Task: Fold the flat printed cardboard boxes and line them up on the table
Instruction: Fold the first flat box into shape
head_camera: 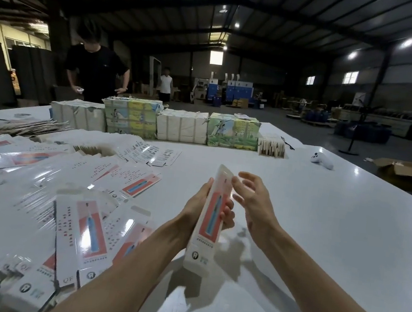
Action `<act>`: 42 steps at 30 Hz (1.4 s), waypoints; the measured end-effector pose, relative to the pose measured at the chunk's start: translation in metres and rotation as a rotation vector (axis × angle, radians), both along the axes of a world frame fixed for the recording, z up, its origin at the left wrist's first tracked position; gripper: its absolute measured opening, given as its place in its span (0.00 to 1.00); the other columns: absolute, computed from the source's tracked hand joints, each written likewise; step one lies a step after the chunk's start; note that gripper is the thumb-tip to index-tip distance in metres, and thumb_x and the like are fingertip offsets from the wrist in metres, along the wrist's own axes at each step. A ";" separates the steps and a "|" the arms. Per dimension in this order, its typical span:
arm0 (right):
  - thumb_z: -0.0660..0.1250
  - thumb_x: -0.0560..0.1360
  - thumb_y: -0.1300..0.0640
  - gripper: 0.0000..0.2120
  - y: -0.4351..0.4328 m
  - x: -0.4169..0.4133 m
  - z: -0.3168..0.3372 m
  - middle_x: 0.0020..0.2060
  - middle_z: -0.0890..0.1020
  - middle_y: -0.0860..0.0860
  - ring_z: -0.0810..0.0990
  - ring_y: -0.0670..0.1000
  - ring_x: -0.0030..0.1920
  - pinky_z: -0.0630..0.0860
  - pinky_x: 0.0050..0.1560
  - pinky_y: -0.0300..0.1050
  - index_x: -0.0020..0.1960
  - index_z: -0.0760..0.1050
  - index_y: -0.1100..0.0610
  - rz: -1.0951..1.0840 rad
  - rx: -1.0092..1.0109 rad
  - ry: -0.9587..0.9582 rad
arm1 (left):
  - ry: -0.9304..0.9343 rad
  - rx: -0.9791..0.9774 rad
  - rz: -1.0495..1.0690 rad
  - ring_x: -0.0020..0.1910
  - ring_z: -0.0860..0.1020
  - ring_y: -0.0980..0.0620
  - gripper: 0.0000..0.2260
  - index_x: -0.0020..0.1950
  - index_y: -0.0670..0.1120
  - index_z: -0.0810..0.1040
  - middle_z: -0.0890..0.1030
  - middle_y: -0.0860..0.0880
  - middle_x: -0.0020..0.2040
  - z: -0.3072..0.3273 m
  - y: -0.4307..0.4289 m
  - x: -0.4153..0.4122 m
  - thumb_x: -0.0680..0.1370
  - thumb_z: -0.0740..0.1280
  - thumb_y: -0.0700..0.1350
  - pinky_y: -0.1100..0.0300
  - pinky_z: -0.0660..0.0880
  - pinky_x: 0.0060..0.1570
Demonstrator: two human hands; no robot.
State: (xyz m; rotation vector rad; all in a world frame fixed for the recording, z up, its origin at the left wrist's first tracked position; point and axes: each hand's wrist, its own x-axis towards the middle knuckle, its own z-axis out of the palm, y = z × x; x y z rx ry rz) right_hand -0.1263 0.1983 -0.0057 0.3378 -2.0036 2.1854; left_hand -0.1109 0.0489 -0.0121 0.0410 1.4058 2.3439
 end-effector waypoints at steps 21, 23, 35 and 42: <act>0.62 0.82 0.37 0.27 -0.003 0.016 -0.004 0.65 0.83 0.47 0.85 0.55 0.61 0.83 0.60 0.50 0.78 0.65 0.42 0.074 0.099 0.270 | 0.511 -0.331 0.511 0.38 0.87 0.49 0.18 0.75 0.68 0.58 0.81 0.49 0.57 -0.002 0.013 0.007 0.85 0.55 0.62 0.59 0.82 0.35; 0.59 0.85 0.40 0.25 -0.004 0.018 -0.006 0.65 0.82 0.43 0.84 0.52 0.62 0.82 0.61 0.46 0.80 0.60 0.39 0.063 0.183 0.296 | 0.484 -0.307 0.508 0.36 0.83 0.47 0.17 0.75 0.67 0.58 0.80 0.42 0.59 -0.003 0.014 0.006 0.87 0.56 0.60 0.59 0.80 0.34; 0.56 0.83 0.43 0.29 -0.012 0.026 -0.008 0.77 0.70 0.43 0.80 0.48 0.67 0.84 0.58 0.46 0.82 0.52 0.38 0.111 0.211 0.288 | 0.513 -0.396 0.639 0.43 0.87 0.53 0.08 0.65 0.65 0.59 0.82 0.53 0.52 -0.004 0.022 0.015 0.89 0.54 0.53 0.65 0.81 0.34; 0.57 0.84 0.45 0.26 -0.009 0.030 0.000 0.66 0.75 0.35 0.83 0.40 0.60 0.84 0.49 0.41 0.79 0.54 0.36 0.069 0.173 0.327 | 0.710 -0.394 0.515 0.55 0.85 0.58 0.15 0.72 0.75 0.60 0.79 0.56 0.65 0.001 0.026 0.024 0.86 0.51 0.60 0.60 0.84 0.43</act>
